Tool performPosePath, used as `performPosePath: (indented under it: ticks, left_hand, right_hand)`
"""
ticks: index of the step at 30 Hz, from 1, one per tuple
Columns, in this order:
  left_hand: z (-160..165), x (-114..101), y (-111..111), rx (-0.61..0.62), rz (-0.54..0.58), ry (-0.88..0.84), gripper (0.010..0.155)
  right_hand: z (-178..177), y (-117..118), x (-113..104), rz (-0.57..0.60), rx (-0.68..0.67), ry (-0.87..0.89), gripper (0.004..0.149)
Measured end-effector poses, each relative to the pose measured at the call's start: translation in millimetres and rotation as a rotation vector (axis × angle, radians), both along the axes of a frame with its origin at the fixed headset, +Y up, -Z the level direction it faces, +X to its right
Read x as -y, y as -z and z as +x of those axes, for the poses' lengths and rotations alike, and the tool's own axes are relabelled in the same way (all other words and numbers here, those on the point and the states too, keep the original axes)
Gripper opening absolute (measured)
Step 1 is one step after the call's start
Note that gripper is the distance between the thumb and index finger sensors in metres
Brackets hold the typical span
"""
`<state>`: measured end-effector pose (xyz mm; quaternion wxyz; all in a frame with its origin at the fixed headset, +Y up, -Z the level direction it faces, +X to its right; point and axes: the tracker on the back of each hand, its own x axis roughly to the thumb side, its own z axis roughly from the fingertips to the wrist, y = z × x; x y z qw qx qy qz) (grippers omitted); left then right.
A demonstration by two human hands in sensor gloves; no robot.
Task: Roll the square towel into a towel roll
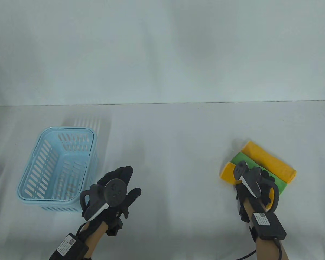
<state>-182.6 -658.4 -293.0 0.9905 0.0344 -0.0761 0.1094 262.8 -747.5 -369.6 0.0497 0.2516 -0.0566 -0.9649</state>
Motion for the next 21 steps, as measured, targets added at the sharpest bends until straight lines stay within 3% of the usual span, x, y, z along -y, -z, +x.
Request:
performPosePath:
  ticks: [11,18,21]
  left_hand:
    - [0.2,0.5,0.2,-0.002,-0.016,0.002,0.083]
    - [0.5,0.4,0.5,-0.001,-0.027,0.002,0.083]
    - [1.2,0.9,0.6,0.001,-0.029,0.004,0.083]
  right_hand:
    - [0.4,-4.9,2.0,-0.035,0.0,0.006,0.084]
    - [-3.3,-15.1,-14.8,-0.006,-0.029,0.065,0.089]
    - [-7.1,-19.8,-26.4,0.057,-0.044,0.124,0.084]
